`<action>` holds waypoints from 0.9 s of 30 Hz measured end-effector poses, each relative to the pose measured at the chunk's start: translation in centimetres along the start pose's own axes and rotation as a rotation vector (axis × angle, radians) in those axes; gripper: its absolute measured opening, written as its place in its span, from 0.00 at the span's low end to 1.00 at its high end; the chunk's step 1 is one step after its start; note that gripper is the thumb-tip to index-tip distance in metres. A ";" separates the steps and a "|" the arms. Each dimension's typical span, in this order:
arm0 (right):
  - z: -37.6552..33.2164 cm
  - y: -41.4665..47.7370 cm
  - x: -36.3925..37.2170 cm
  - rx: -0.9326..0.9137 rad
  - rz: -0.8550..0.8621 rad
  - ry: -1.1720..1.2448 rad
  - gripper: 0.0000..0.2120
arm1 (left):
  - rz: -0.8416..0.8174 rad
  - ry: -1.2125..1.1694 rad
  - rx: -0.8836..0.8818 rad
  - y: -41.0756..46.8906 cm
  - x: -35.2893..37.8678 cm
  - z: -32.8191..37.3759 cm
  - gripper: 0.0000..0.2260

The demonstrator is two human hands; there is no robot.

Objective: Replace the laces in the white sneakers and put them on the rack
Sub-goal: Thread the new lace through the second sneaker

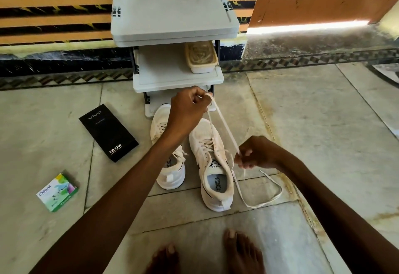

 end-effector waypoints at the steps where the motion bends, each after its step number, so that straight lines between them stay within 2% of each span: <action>1: 0.1 0.1 0.2 -0.017 -0.007 0.033 0.04 | -0.018 -0.019 -0.018 -0.2 0.0 -0.1 0.03; 3: -0.3 0.1 0.1 -0.065 0.022 0.206 0.03 | -0.035 -0.057 -0.079 -0.9 0.4 -0.7 0.11; 5: -1.2 -0.2 -0.6 -0.122 0.086 0.490 0.06 | -0.079 -0.030 -0.168 -1.9 1.0 -1.6 0.14; 7: -2.2 -0.2 -1.2 -0.158 0.169 0.731 0.07 | -0.217 -0.041 -0.246 -3.1 1.7 -2.4 0.09; 10: -2.8 0.6 -1.7 -0.142 0.261 0.932 0.09 | -0.457 -0.152 -0.355 -5.1 2.5 -2.6 0.17; 12: -2.9 1.3 -1.6 -0.115 0.296 0.994 0.08 | -0.450 -0.163 -0.362 -5.7 2.6 -2.9 0.17; 15: -3.1 2.0 -1.2 -0.046 0.304 1.076 0.08 | -0.309 -0.061 -0.301 -5.4 2.1 -3.6 0.15; 17: -3.0 2.2 -0.6 0.083 0.319 0.958 0.12 | -0.252 0.036 -0.240 -4.9 1.4 -3.9 0.13; 19: -2.5 2.4 0.1 0.216 0.459 0.542 0.14 | -0.272 0.182 -0.155 -4.6 0.4 -3.9 0.10; 21: -2.5 2.4 0.4 0.181 0.692 0.251 0.10 | -0.302 0.311 -0.094 -4.4 -0.4 -4.2 0.11; 22: -2.6 2.4 0.4 0.081 0.734 0.233 0.06 | -0.321 0.311 -0.104 -4.4 -0.6 -4.3 0.13; 23: -2.9 2.4 0.4 -0.034 0.695 0.269 0.03 | -0.343 0.297 -0.116 -4.4 -0.7 -4.4 0.13; 25: -3.4 2.6 0.5 -0.212 0.482 0.317 0.05 | -0.381 0.290 -0.095 -4.4 -0.5 -4.3 0.15; 27: -4.1 2.6 1.1 -0.306 0.379 0.229 0.05 | -0.402 0.319 -0.064 -4.2 -0.1 -4.3 0.21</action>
Point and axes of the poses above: each hand's wrist, its own y-axis towards the middle knuckle, its own x-axis out of the palm, z = x × y, the point moved 1 cm from there along y, towards the middle knuckle, and after that the axes turned 2 degrees about -y, right-handed, at the moved point
